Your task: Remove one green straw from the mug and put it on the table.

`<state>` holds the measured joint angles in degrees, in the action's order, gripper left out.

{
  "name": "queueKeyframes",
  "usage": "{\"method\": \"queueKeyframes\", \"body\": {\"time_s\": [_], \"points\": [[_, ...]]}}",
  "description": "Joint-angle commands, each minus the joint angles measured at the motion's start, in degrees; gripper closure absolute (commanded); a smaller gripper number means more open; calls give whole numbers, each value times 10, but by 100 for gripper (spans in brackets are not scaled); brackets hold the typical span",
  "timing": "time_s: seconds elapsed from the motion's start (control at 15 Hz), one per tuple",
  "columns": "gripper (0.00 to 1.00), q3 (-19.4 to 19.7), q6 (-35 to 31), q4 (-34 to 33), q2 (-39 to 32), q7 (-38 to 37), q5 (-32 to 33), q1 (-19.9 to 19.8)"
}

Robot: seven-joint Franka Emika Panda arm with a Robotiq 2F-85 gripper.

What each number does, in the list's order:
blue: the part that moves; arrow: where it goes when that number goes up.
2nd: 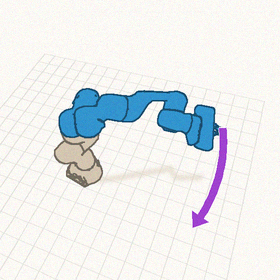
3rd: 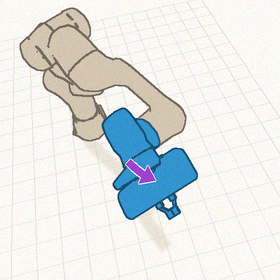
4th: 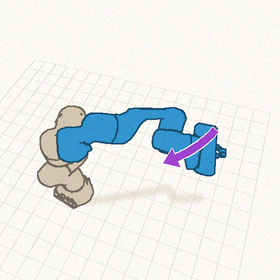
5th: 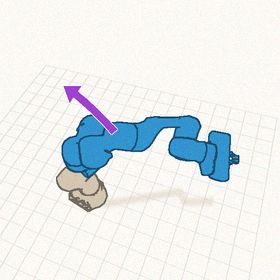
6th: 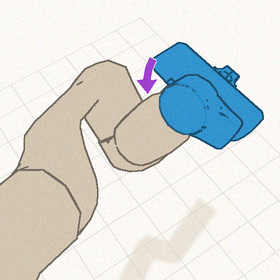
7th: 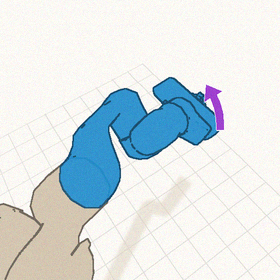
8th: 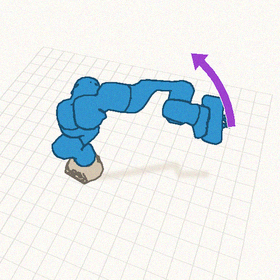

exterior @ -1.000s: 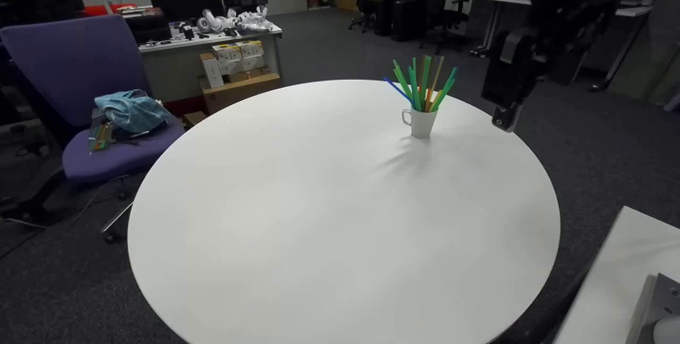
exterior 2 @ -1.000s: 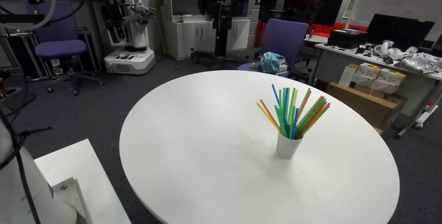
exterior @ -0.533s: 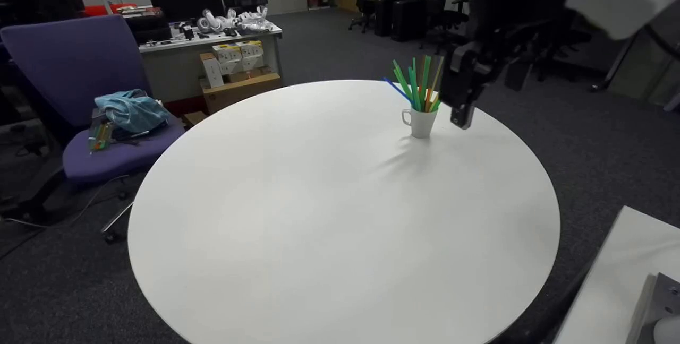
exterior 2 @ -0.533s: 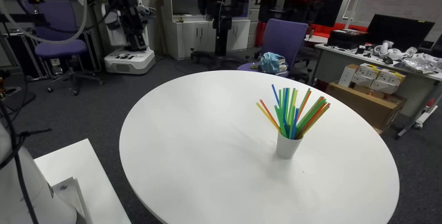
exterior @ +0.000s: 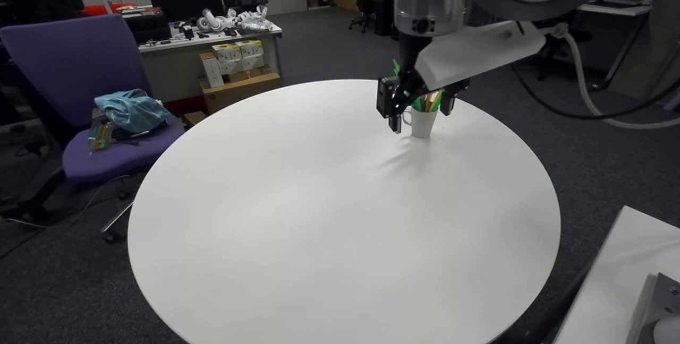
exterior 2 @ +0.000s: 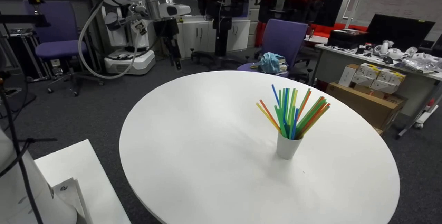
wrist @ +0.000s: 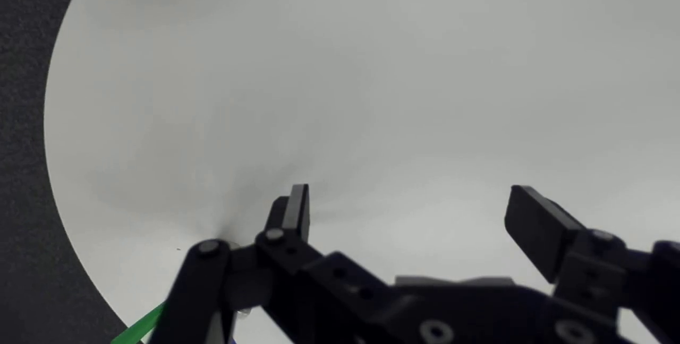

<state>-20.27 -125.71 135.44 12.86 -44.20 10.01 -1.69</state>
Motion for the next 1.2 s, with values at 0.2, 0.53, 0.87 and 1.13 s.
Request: {"method": "queueKeyframes", "body": {"time_s": [0.2, 0.53, 0.87, 1.13], "points": [[0, 62, -59, -59, -57, -192, 109, -1], [0, 112, -40, -63, -61, -225, 109, 12], [0, 130, -30, -68, -68, -223, 94, 11], [0, 123, -43, -71, -81, -400, 156, 6]]}}
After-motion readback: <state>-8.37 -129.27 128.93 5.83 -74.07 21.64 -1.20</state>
